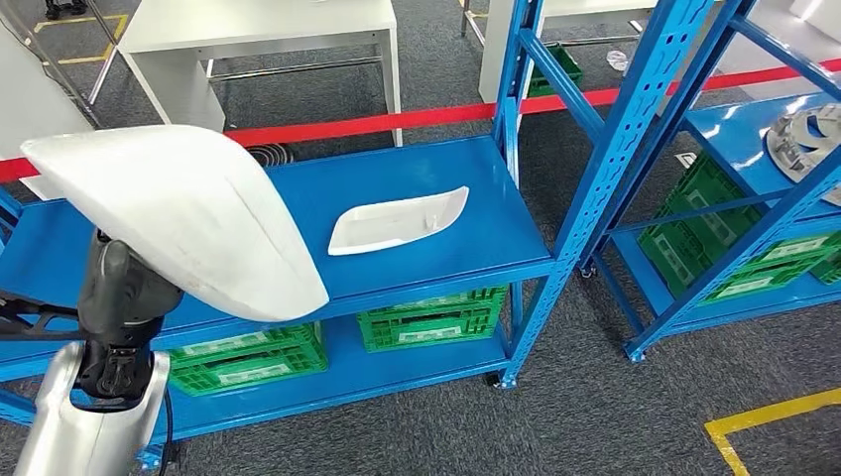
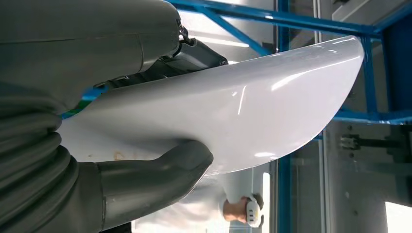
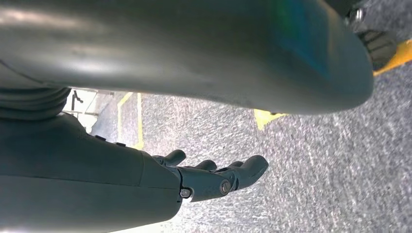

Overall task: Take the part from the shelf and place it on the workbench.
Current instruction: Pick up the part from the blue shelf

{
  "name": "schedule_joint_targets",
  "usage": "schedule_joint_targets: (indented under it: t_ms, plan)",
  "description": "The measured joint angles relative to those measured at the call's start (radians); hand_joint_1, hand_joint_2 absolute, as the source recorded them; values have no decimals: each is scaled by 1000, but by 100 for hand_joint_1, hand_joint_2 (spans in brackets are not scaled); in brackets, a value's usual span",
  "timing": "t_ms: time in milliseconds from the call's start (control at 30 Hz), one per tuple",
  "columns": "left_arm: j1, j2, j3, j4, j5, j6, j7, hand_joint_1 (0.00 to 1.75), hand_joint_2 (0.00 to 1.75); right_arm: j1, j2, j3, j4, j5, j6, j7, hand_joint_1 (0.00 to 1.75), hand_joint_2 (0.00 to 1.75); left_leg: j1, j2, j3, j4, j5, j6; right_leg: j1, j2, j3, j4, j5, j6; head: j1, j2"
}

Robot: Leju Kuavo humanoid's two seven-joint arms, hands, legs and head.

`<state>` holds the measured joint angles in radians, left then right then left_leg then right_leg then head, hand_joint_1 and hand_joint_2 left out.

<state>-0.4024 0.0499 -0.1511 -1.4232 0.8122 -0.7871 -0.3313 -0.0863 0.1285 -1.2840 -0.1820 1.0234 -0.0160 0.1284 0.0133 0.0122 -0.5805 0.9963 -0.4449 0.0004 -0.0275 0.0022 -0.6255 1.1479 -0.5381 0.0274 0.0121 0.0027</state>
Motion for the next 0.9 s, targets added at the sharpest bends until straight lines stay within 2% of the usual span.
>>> schedule_joint_targets:
  t_ms: [67, 100, 200, 233, 267, 333, 367, 400, 433, 467, 500, 533, 567, 600, 633, 700, 733, 767, 800, 833, 867, 900]
  plan:
    - [32, 3, 1, -41, 11, -3, 1, 175, 175, 0, 3, -1, 0, -2, 1, 0, 0, 0, 3, -3, -14, 20, -4, -17, -1, 4, 50, -85, 29, -1, 1, 0]
    - [46, 6, 3, -60, 13, -5, 1, 175, 175, -1, 5, -2, 0, -4, 1, -1, 0, 0, 2, -5, -19, 27, -4, -26, 0, 7, 54, -93, 28, -8, 1, 0]
    - [94, 15, 14, -111, 12, -7, -1, 175, 175, -1, 7, -7, 0, -9, 1, 0, 0, 0, 2, -8, -30, 36, -3, -46, 1, 10, 40, -89, 33, -39, -1, 0]
    - [109, 18, 19, -125, 9, -7, 0, 175, 175, -1, 8, -8, 0, -9, 1, 2, 0, 0, 3, -8, -37, 50, -20, -51, 1, 9, 34, -91, 39, -48, -2, 0]
    - [123, 20, 24, -137, 7, -5, 0, 175, 175, 0, 9, -9, 0, -9, 0, 5, 0, 0, 4, -9, -50, 83, -52, -55, 0, 8, 27, -93, 47, -56, -3, 0]
    - [145, 23, 33, -153, 5, 0, 3, 175, 175, 0, 12, -10, 0, -13, -2, 4, 0, 0, 4, -9, -86, 199, -143, -59, 4, 6, 7, -94, 63, -65, -6, 0]
    - [156, 24, 37, -159, 7, 1, 4, 175, 175, 0, 14, -11, 0, -16, -1, 1, 0, 0, 3, -9, -101, 260, -177, -59, 7, 5, -4, -94, 72, -67, -6, 0]
    - [167, 26, 41, -163, 8, 2, 4, 175, 175, 0, 16, -13, 0, -20, 0, -4, 0, 0, 2, -9, -104, 299, -191, -57, 11, 4, -16, -93, 81, -69, -6, 0]
    - [177, 27, 43, -168, 9, 2, 4, 175, 175, 1, 18, -16, 0, -23, 0, -8, 0, 0, 0, -9, -90, 305, -184, -52, 14, 4, -28, -93, 90, -70, -6, 0]
    - [185, 29, 46, -172, 10, 2, 4, 175, 175, 1, 20, -19, 0, -25, 1, -12, 0, 0, -3, -10, -58, 274, -161, -44, 18, 4, -40, -93, 99, -70, -6, 0]
    - [189, 29, 48, -177, 10, 2, 4, 175, 175, 0, 22, -21, 0, -27, 1, -14, 0, 0, -9, -10, -10, 214, -136, -33, 20, 4, -49, -92, 109, -70, -6, 0]
    - [191, 30, 50, -183, 11, 2, 4, 175, 175, 0, 26, -23, 0, -29, 1, -16, 0, 0, -14, -10, 43, 137, -125, -20, 23, 4, -57, -92, 118, -69, -6, 0]
    - [192, 31, 53, -189, 11, 2, 4, 175, 175, 0, 29, -25, 1, -29, 1, -17, 0, 0, -20, -10, 87, 73, -120, -14, 24, 4, -61, -94, 128, -65, -5, 0]
    - [192, 32, 55, -194, 11, 2, 4, 175, 175, 0, 32, -26, 1, -29, 1, -17, 0, 0, -25, -9, 113, 28, -123, -8, 23, 3, -62, -96, 136, -61, -6, 0]
    - [193, 33, 58, -198, 12, 2, 3, 175, 175, 0, 33, -26, 1, -30, 1, -17, 0, 0, -29, -8, 122, 6, -127, -6, 22, 2, -62, -101, 145, -54, -6, 0]
    - [196, 34, 62, -202, 10, 3, 3, 175, 175, 1, 34, -27, 1, -30, 1, -18, 0, 0, -30, -7, 111, -6, -105, 3, 18, 1, -61, -110, 158, -40, -9, 0]
    - [200, 35, 64, -205, 7, 4, 2, 175, 175, 1, 34, -27, 1, -29, 2, -17, 0, 0, -28, -6, 103, -10, -91, 9, 17, 1, -66, -105, 145, -33, -10, 0]
    - [207, 35, 66, -210, 2, 6, 0, 175, 175, 1, 34, -27, 1, -25, 2, -14, 0, 0, -25, -4, 93, -15, -77, 15, 17, 2, -74, -84, 113, -27, -8, 0]
    - [218, 34, 71, -217, -3, 8, -1, 175, 175, 2, 34, -27, 1, -21, 4, -9, 0, 0, -22, -2, 82, -18, -62, 19, 16, 2, -86, -43, 64, -22, -7, 0]
    - [233, 34, 77, -225, -6, 10, -2, 175, 175, 2, 35, -27, 1, -16, 6, -5, 0, 0, -22, -1, 69, -17, -51, 22, 16, 2, -99, 15, 8, -17, -5, 0]
    - [251, 35, 86, -235, -8, 11, -5, 175, 175, 3, 35, -27, 1, -13, 8, -4, 0, 0, -22, 1, 56, -16, -40, 22, 15, 2, -110, 79, -35, -13, -4, 0]
    - [272, 35, 96, -245, -11, 11, -9, 175, 175, 4, 35, -27, 1, -13, 10, -10, 0, 0, -21, 3, 40, -13, -28, 21, 14, 1, -114, 134, -55, -9, -4, 0]
